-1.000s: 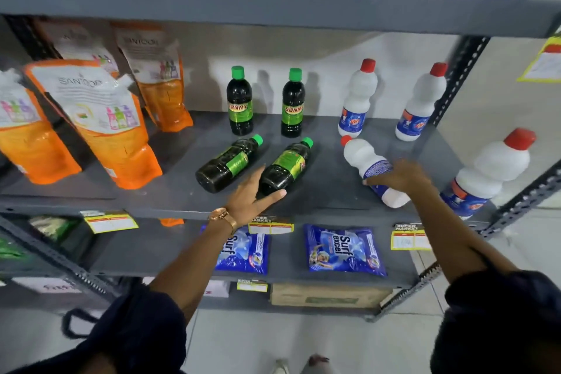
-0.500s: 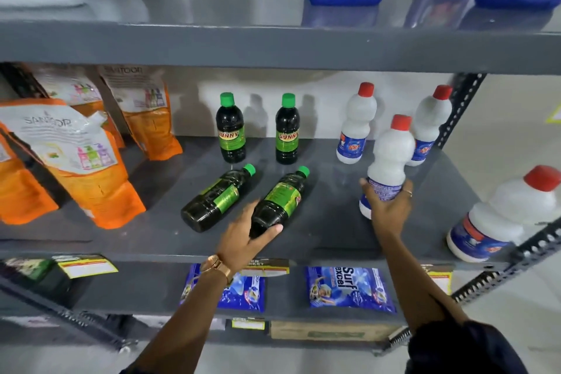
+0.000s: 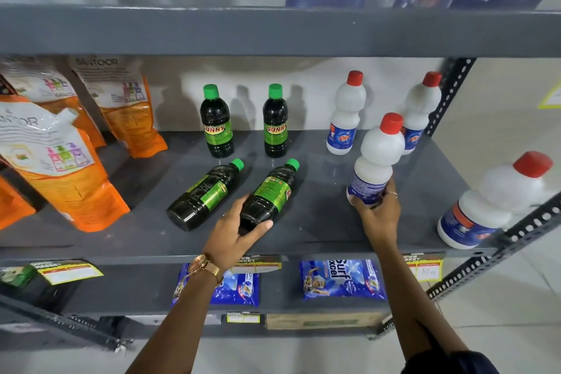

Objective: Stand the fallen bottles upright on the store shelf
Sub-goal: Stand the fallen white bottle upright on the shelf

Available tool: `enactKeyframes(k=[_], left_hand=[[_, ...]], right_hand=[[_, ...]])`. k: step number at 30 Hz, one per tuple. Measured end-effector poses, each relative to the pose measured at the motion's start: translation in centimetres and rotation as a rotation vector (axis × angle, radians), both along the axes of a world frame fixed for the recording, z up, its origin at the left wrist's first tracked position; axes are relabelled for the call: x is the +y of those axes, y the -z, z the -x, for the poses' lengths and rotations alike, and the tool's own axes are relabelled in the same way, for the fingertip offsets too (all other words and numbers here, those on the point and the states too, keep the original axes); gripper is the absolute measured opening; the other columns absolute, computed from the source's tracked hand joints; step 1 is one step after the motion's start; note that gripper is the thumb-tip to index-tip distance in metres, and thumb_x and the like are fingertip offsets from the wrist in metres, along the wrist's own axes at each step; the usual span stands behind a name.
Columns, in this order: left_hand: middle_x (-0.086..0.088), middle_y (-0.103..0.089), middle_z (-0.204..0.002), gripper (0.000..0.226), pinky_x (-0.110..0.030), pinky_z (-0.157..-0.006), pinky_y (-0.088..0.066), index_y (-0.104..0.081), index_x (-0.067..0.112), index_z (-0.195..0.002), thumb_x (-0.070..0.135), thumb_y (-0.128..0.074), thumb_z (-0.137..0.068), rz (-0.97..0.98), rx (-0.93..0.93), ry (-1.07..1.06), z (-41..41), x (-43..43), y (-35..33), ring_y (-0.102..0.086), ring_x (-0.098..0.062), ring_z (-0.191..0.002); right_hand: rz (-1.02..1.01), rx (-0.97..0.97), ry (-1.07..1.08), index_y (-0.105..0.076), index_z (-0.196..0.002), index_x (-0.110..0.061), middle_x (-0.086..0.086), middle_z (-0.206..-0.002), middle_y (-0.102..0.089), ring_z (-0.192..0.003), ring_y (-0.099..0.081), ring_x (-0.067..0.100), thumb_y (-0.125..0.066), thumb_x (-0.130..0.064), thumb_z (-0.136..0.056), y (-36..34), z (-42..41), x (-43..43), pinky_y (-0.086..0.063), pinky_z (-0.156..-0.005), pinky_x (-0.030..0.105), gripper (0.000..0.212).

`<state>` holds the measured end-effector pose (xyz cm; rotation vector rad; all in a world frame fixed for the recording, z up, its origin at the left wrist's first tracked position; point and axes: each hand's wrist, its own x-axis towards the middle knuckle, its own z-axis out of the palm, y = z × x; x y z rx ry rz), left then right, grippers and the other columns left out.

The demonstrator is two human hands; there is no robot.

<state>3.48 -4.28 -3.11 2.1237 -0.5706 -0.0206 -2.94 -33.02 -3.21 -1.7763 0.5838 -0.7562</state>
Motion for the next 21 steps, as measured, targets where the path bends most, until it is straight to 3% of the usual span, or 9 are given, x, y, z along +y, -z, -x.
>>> enactKeyframes(k=[4, 7, 10, 12, 15, 18, 21], left_hand=[[0.006, -0.064, -0.114, 0.074, -0.021, -0.079, -0.046, -0.035, 0.034, -0.133, 0.07, -0.055, -0.071, -0.003, 0.01, -0.002, 0.0, 0.0, 0.1, -0.06, -0.007, -0.101], [0.007, -0.064, -0.113, 0.073, -0.027, -0.081, -0.05, -0.035, 0.034, -0.132, 0.07, -0.054, -0.071, -0.01, 0.004, -0.015, 0.0, 0.0, 0.1, -0.061, -0.008, -0.1], [0.009, -0.063, -0.113, 0.073, -0.02, -0.077, -0.046, -0.036, 0.032, -0.132, 0.07, -0.053, -0.071, -0.024, -0.011, -0.021, 0.2, -0.1, 0.0, -0.06, -0.008, -0.099], [0.009, -0.063, -0.112, 0.073, -0.014, -0.073, -0.042, -0.037, 0.031, -0.132, 0.069, -0.053, -0.072, -0.029, -0.018, -0.018, 0.3, -0.2, 0.0, -0.06, -0.007, -0.098], [0.011, -0.062, -0.11, 0.071, -0.018, -0.073, -0.045, -0.036, 0.032, -0.131, 0.069, -0.053, -0.072, -0.035, -0.025, -0.025, 0.3, -0.2, -0.2, -0.06, -0.007, -0.097], [0.013, -0.061, -0.109, 0.071, -0.018, -0.072, -0.044, -0.037, 0.033, -0.131, 0.069, -0.052, -0.072, -0.041, -0.024, -0.035, 0.4, -0.2, -0.3, -0.059, -0.007, -0.096], [0.009, -0.062, -0.112, 0.071, -0.031, -0.079, -0.049, -0.035, 0.034, -0.131, 0.07, -0.052, -0.072, -0.045, -0.017, -0.036, 0.4, -0.1, -0.2, -0.06, -0.009, -0.098]], right_hand=[[0.056, 0.069, 0.116, -0.04, -0.134, -0.014, 0.01, -0.133, -0.048, -0.121, -0.048, 0.026, -0.09, -0.028, -0.057, -0.3, -1.1, 0.1, -0.047, -0.1, 0.044, 0.092], [0.12, 0.048, 0.038, -0.035, -0.138, -0.013, 0.011, -0.136, -0.045, -0.124, -0.045, 0.025, -0.086, -0.02, -0.064, -0.2, -1.1, 0.2, -0.045, -0.101, 0.04, 0.09], [0.037, 0.025, -0.034, -0.03, -0.143, -0.015, 0.006, -0.138, -0.05, -0.117, -0.051, 0.015, -0.078, -0.008, -0.072, 0.0, -0.2, 0.0, -0.045, -0.097, 0.029, 0.086], [0.03, 0.018, 0.013, -0.025, -0.145, -0.017, 0.005, -0.135, -0.052, -0.115, -0.053, 0.014, -0.082, -0.014, -0.069, 0.0, -0.2, -0.1, -0.045, -0.097, 0.029, 0.095], [0.042, 0.029, 0.103, -0.028, -0.142, -0.016, 0.008, -0.133, -0.049, -0.119, -0.05, 0.022, -0.09, -0.026, -0.057, -0.2, -0.9, 0.2, -0.045, -0.1, 0.036, 0.105], [0.135, 0.087, 0.122, -0.037, -0.136, -0.012, 0.011, -0.134, -0.044, -0.122, -0.044, 0.025, -0.088, -0.035, -0.058, -0.2, -1.0, 0.2, -0.042, -0.101, 0.04, 0.096], [0.031, 0.067, 0.01, -0.038, -0.137, -0.014, 0.01, -0.136, -0.05, -0.113, -0.052, 0.019, -0.082, -0.015, -0.069, 0.1, -0.3, 0.0, -0.046, -0.094, 0.03, 0.081]])
